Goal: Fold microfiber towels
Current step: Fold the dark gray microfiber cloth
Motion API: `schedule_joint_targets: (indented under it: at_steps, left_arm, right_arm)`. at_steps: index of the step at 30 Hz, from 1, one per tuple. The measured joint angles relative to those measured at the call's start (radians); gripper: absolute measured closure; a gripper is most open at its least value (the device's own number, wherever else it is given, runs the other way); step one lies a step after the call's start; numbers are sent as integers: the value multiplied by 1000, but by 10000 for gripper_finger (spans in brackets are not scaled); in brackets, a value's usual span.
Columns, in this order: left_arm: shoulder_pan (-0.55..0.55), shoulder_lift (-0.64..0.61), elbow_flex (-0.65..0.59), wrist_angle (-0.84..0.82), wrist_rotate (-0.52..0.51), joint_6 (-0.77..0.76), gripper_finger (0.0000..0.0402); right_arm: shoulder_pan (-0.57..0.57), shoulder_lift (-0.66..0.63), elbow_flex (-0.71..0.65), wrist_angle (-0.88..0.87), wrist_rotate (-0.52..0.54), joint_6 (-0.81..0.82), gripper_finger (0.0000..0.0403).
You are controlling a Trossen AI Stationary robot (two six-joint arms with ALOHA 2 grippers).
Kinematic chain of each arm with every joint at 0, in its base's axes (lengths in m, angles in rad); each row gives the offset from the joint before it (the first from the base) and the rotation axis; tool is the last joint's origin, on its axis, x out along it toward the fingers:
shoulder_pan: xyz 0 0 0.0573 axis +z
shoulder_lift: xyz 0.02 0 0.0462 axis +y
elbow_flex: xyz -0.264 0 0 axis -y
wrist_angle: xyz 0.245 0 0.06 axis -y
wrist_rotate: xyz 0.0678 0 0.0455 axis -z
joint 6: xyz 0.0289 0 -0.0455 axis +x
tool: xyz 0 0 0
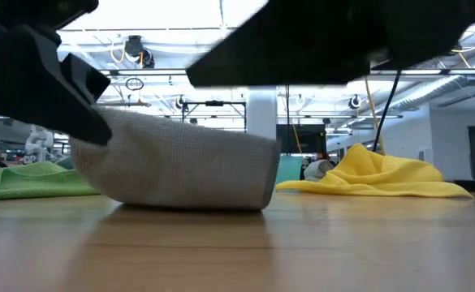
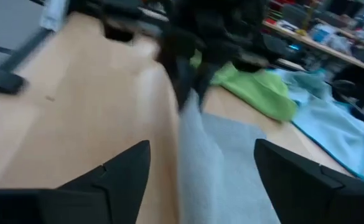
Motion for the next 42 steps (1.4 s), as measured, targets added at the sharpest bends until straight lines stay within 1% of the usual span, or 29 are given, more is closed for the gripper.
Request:
schedule_joint_targets:
  at_steps: [3, 6, 11, 17, 22, 25, 29, 34, 39, 42]
  left_arm:
    - [-2, 0, 0, 28, -8, 24, 391]
    - [-1, 0, 0, 28, -9, 29, 396]
    - [-6, 0, 0, 38, -18, 29, 386]
    - [-12, 0, 0, 44, -19, 28, 396]
    - [-13, 0, 0, 58, -19, 21, 387]
    - [-13, 0, 0, 71, -19, 24, 388]
    - [-12, 0, 0, 72, -19, 33, 396]
    - [-12, 0, 0, 78, -20, 39, 387]
    - [-12, 0, 0, 76, -20, 45, 396]
    - [-12, 0, 0, 76, -20, 45, 394]
  right_arm:
    - [-5, -1, 1, 14, 16, 1, 123]
    - [-5, 0, 1, -5, 12, 51, 129]
    - [13, 0, 0, -61, -11, 112, 132]
    - [31, 0, 0, -61, -12, 147, 133]
    - [42, 0, -24, -41, -11, 172, 133]
    - [44, 0, -47, -1, -11, 173, 133]
    - [43, 0, -84, 103, -11, 124, 133]
    - [37, 0, -111, 112, -12, 115, 133]
    - [34, 0, -137, 153, -12, 87, 133]
    - [35, 0, -148, 154, -15, 85, 133]
